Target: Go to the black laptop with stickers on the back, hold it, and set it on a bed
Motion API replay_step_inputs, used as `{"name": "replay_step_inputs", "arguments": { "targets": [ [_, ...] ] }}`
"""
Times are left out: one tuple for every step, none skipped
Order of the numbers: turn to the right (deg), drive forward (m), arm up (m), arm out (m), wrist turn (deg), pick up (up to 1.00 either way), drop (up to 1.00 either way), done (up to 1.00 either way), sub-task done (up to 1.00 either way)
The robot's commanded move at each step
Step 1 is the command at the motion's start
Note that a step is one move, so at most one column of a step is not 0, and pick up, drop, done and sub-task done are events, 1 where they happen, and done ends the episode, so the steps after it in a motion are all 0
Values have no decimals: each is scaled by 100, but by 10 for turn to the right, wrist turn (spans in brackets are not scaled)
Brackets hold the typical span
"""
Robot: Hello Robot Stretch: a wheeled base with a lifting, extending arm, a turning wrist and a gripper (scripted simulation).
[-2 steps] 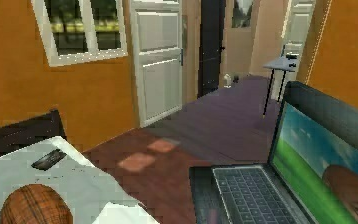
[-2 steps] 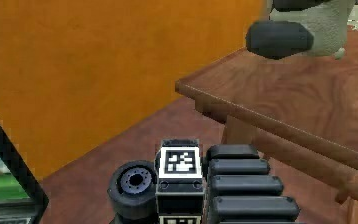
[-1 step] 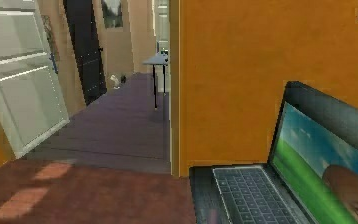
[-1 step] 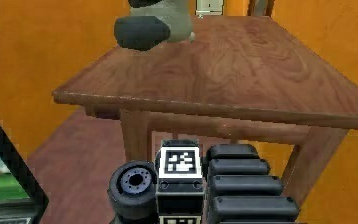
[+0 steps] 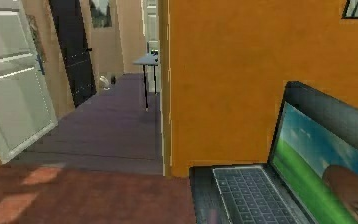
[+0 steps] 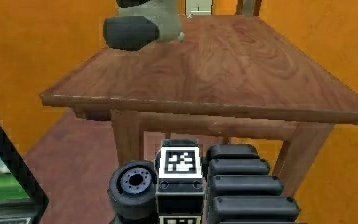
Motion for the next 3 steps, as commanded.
{"name": "replay_step_inputs", "arguments": {
  "targets": [
    [-450, 0, 0, 0, 0, 0, 0, 0, 0],
    [-450, 0, 0, 0, 0, 0, 0, 0, 0],
    [-450, 0, 0, 0, 0, 0, 0, 0, 0]
  ]
}}
